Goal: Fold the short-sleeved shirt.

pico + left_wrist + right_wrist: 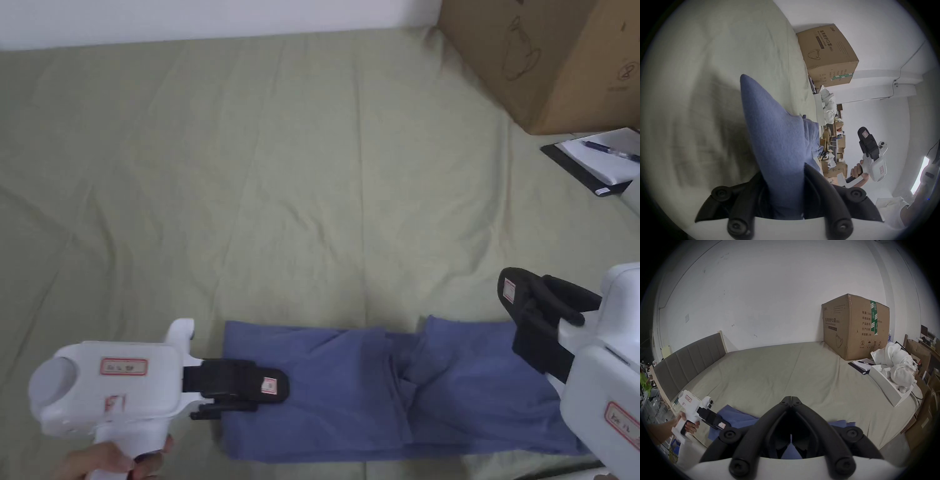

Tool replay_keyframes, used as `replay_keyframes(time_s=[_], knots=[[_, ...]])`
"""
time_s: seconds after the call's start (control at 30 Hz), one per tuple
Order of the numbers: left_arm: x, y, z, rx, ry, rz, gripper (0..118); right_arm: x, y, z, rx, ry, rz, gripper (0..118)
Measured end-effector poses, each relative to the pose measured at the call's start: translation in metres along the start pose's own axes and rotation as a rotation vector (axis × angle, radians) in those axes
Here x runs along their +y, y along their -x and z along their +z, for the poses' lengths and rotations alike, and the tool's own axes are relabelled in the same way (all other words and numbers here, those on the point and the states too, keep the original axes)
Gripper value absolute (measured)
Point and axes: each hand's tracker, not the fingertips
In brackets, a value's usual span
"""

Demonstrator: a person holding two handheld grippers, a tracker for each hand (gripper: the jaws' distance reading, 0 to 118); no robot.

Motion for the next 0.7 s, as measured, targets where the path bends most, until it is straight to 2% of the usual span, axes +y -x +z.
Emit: replay_keyframes(time_s=[0.1, 0.2, 0.3, 0.43, 0.53, 0.7], knots=[[-0.005, 0.0, 0.035, 0.053, -0.023, -0.013, 12, -0.001, 0.003, 0.002, -0.011, -0.005, -0.001, 0], [-0.013, 0.006, 0.078, 0.182, -0.045, -0.002, 12, -0.002, 0.008, 0.003, -0.018, 0.0, -0.004, 0], [-0.021, 0.009, 0.117, 0.305, -0.066, 0.017, 12, -0.004, 0.013, 0.002, -0.016, 0.004, 0.025, 0], [-0.029, 0.001, 0.152, 0.378, -0.12, 0.037, 12, -0.007, 0.015, -0.001, 0.013, 0.01, 0.001, 0], [-0.031, -0.02, 0.156, 0.437, -0.139, 0.025, 12, -0.008, 0.015, -0.005, 0.022, 0.052, -0.007, 0], [-0.031, -0.081, 0.125, 0.54, -0.143, 0.008, 12, -0.016, 0.006, -0.002, 0.047, 0.06, -0.009, 0]])
